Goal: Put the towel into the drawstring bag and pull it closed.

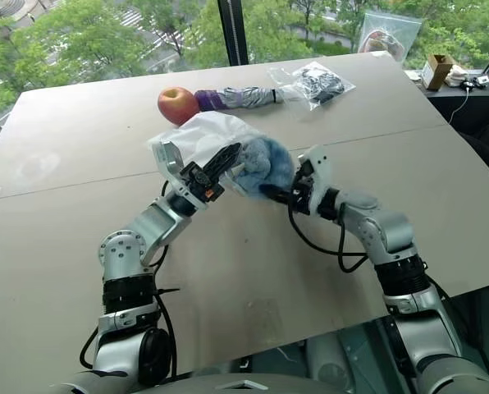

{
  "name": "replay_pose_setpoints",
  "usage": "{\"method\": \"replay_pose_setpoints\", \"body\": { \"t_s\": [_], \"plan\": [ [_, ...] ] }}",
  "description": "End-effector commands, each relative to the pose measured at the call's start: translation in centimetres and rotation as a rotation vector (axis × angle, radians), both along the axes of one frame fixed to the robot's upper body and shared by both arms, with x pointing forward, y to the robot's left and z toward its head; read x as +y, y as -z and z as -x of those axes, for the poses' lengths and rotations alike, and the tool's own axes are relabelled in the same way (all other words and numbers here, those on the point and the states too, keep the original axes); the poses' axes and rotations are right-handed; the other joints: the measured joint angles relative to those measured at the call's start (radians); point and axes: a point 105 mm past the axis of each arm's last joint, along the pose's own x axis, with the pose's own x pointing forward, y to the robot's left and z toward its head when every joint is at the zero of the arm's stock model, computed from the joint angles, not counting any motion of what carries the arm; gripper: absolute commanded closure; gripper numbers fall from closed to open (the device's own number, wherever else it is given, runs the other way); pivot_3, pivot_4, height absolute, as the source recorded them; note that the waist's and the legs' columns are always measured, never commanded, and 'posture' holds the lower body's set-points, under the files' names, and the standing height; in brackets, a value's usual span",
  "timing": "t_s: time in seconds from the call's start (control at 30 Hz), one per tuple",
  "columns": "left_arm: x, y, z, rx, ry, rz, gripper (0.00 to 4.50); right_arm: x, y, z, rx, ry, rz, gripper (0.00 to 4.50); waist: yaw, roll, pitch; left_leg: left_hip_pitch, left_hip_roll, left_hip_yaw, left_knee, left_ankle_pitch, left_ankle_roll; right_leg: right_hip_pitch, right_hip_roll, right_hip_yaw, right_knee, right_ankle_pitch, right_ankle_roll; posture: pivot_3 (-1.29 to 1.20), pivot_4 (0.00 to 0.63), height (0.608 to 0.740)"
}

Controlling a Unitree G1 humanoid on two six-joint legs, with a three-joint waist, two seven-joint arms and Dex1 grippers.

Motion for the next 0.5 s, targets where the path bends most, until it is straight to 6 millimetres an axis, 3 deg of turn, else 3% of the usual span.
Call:
{"method": "replay_pose_setpoints", "body": {
  "t_s": [0.03, 0.07, 0.13, 0.27, 0.5],
  "plan": [
    [-0.1, -0.5, 0.6, -0.027, 0.02, -0.014, 4.5, 0.2, -2.3, 0.8, -0.057, -0.05, -0.043, 3.49, 0.0, 0.0, 0.0, 0.0, 0.0, 0.0, 0.0, 0.0, 0.0, 0.0, 0.0, 0.0, 0.0, 0.0, 0.0, 0.0, 0.15, 0.74],
    [-0.1, -0.4, 0.6, -0.025, 0.022, -0.017, 4.5, 0.2, -2.4, 1.0, -0.059, -0.056, -0.04, 4.12, 0.0, 0.0, 0.0, 0.0, 0.0, 0.0, 0.0, 0.0, 0.0, 0.0, 0.0, 0.0, 0.0, 0.0, 0.0, 0.0, 0.15, 0.74],
    [-0.2, -0.2, 0.7, -0.024, 0.031, -0.03, 4.5, 0.3, -2.8, 1.2, -0.071, -0.068, -0.038, 4.33, 0.0, 0.0, 0.0, 0.0, 0.0, 0.0, -0.001, 0.0, 0.0, 0.0, 0.001, 0.0, 0.0, 0.0, 0.0, 0.0, 0.15, 0.74],
    [-1.2, -0.2, 1.6, -0.063, 0.104, -0.076, 4.5, 1.5, -4.0, 1.8, -0.149, -0.121, 0.015, 4.33, 0.0, 0.0, 0.0, 0.0, 0.0, 0.0, 0.0, 0.0, 0.0, 0.0, 0.001, 0.0, 0.001, 0.0, 0.0, 0.0, 0.15, 0.74],
    [-2.9, -0.3, 3.3, -0.117, 0.258, -0.1, 4.5, 3.6, -2.5, 2.8, -0.24, -0.249, 0.196, 4.33, -0.001, 0.0, 0.0, 0.001, 0.0, -0.001, -0.001, 0.0, 0.0, 0.0, 0.001, -0.001, 0.001, 0.0, 0.0, 0.0, 0.15, 0.74]
  ]
}}
